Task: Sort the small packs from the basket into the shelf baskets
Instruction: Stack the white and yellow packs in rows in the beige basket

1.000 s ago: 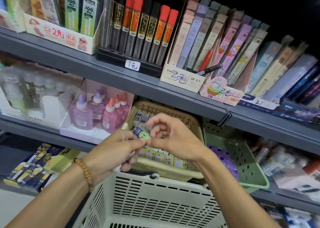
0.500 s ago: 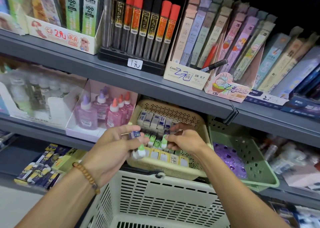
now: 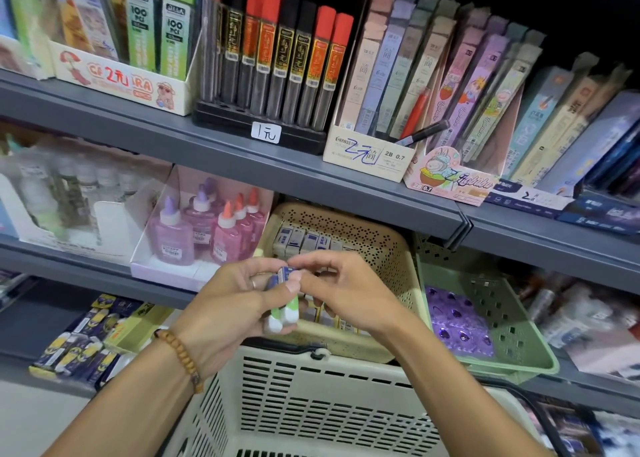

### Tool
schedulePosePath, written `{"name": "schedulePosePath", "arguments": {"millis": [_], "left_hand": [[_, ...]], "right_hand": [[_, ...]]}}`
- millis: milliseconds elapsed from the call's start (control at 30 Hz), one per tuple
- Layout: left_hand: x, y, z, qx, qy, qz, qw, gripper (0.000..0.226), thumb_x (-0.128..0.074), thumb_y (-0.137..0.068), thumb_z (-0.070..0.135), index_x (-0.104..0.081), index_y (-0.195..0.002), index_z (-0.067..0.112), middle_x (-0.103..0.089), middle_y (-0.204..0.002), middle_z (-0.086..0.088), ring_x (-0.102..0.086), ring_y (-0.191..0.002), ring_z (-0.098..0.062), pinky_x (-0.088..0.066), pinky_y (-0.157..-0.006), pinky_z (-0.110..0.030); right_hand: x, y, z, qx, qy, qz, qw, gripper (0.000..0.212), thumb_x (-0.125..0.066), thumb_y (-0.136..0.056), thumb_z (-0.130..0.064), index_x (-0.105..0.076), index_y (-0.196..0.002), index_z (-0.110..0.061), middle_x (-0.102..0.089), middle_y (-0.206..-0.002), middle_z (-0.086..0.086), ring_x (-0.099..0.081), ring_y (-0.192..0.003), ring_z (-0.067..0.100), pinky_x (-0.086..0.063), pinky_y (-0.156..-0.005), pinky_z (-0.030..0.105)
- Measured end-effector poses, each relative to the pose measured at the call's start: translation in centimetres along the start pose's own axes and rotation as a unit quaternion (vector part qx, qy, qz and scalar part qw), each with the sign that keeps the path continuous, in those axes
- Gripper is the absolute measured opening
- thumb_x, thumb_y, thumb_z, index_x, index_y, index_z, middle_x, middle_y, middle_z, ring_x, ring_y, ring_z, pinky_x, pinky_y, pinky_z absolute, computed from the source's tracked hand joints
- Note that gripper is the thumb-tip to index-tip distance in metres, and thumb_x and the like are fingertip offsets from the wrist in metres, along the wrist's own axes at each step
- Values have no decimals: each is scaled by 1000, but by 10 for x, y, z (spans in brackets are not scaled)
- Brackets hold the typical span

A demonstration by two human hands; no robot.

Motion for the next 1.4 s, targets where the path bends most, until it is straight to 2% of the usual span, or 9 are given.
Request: {"name": "schedulePosePath", "arguments": {"millis": [100,267,367,533,667,800,1000,1133,1400], "left_hand": [[0,1,1,-15,-23,-15,1000,47,-75,-63,15,-65,-107,2,-73,-80,-13,-69,-65,-19,-60,-60,-31],[-1,-2,-1,-20,-49,-25,998,28,-75,-66,15,-73,-93,7,-75,-88,-18,-66,-73,-22,-56,-56,-24],[2,-4,-2,-26,-10,24,999,12,-64,-84,-3,-68,-94,2,-73,-97,-21,-72,-89,-24,-59,-77,-32],[6,-2,2,-70,-46,57,995,20,-63,-87,1,-71,-102,11,-73,-89,-3,-71,-90,-15,-55,-87,-34],[6,-1,1,-64,-21,80,994,19,-69,-82,0,-70,-99,10,-66,-71,0,-71,-72,-20,-61,-65,-32],[7,1,-4,-81,-21,134,987,17,-75,-76,2,-69,-90,9,-70,-83,-9,-74,-68,-27,-59,-56,-27],[2,2,-8,-85,-8,138,987,17,-72,-80,0,-68,-95,6,-69,-89,-15,-74,-71,-24,-56,-56,-21],[2,1,-9,-59,2,105,993,21,-64,-86,-6,-66,-103,6,-71,-98,-16,-74,-80,-21,-59,-63,-24],[-7,-6,-17,-60,-25,95,993,19,-70,-82,-3,-71,-96,9,-74,-92,-11,-74,-82,-23,-59,-75,-35]], "right_hand": [[1,1,-1,-25,-23,-1,999,9,-70,-89,-15,-74,-96,-10,-65,-61,-17,-54,-50,-6,-39,-49,6],[3,3,7,-60,-86,-32,994,2,-71,-87,-18,-73,-89,-19,-65,-71,-5,-52,-56,7,-40,-47,20],[29,0,21,-99,-171,66,978,11,-70,-87,-13,-70,-97,-8,-71,-80,5,-62,-63,12,-48,-51,22],[62,-5,56,-189,-4,195,962,2,-69,-88,-4,-68,-90,-5,-69,-73,11,-61,-55,13,-54,-53,19],[54,-20,75,-231,50,176,956,6,-70,-88,-8,-68,-93,-7,-68,-64,9,-58,-42,6,-50,-46,16],[47,-34,86,-258,79,149,951,6,-66,-92,-14,-67,-87,-17,-70,-56,2,-61,-44,5,-57,-56,22],[42,-37,84,-233,174,141,947,25,-74,-80,-46,-69,-77,-22,-70,-61,-3,-62,-57,11,-59,-69,35],[36,-33,68,-205,158,134,957,12,-68,-89,-33,-68,-86,-22,-71,-72,3,-62,-61,14,-57,-69,35],[4,7,14,-57,-152,19,987,4,-74,-84,-12,-75,-86,-15,-73,-77,7,-66,-64,14,-52,-53,21]]}}
Point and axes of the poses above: each hand's wrist, its own y-axis away from the middle knuckle, its own x-axis out of the back of the hand, z = x × y, the point moved 3 cm from there along -y, towards the middle knuckle
